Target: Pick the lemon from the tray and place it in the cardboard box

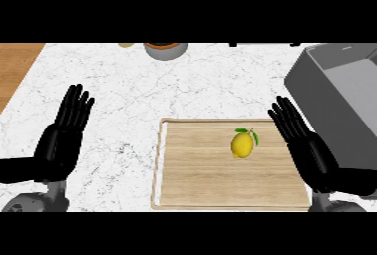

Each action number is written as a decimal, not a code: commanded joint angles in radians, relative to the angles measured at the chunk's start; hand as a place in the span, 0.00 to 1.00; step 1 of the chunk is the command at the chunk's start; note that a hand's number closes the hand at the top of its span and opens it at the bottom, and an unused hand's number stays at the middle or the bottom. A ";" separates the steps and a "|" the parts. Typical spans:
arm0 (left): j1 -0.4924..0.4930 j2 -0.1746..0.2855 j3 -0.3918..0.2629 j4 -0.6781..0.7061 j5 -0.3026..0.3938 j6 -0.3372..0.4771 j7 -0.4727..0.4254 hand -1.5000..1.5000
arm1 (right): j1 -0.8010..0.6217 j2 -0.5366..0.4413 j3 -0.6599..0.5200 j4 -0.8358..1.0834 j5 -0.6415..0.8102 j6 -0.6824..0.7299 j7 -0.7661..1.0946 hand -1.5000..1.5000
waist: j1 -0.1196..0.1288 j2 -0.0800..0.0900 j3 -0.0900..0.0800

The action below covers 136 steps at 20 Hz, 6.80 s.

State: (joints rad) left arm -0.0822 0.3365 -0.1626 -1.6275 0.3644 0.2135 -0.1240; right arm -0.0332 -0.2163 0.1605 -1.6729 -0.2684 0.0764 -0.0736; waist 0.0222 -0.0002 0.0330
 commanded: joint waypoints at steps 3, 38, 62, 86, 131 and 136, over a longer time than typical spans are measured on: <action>0.019 0.069 0.054 0.030 0.011 0.000 0.097 0.50 | -0.037 0.014 -0.068 -0.054 0.128 -0.256 0.155 0.00 | -0.026 -0.004 -0.035; 0.031 0.160 0.123 0.065 0.121 -0.127 0.282 0.50 | -0.296 0.212 0.189 -0.175 1.171 0.319 1.426 0.00 | 0.000 0.003 -0.036; 0.072 0.088 0.136 0.041 0.047 -0.114 0.266 0.50 | -0.386 0.216 0.195 0.004 1.130 0.285 1.441 0.00 | -0.020 -0.001 -0.034; 0.081 0.074 0.179 0.006 0.027 -0.149 0.294 0.50 | -0.456 0.216 0.176 0.260 1.105 0.259 1.440 0.00 | -0.014 -0.001 -0.034; 0.031 -0.037 0.232 -0.007 -0.068 -0.201 0.372 0.50 | -0.761 -0.012 -0.051 0.923 1.105 0.144 0.555 1.00 | 0.000 0.007 -0.032; 0.026 -0.004 0.305 0.026 -0.038 -0.252 0.354 0.50 | -0.765 0.004 -0.032 0.963 1.196 0.007 0.543 1.00 | -0.009 0.004 -0.033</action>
State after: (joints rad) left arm -0.0259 0.3196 0.1016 -1.6468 0.3143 -0.0108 0.2470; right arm -0.7591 -0.2233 0.1288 -0.7750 0.8826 0.1515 0.5004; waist 0.0188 0.0052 0.0005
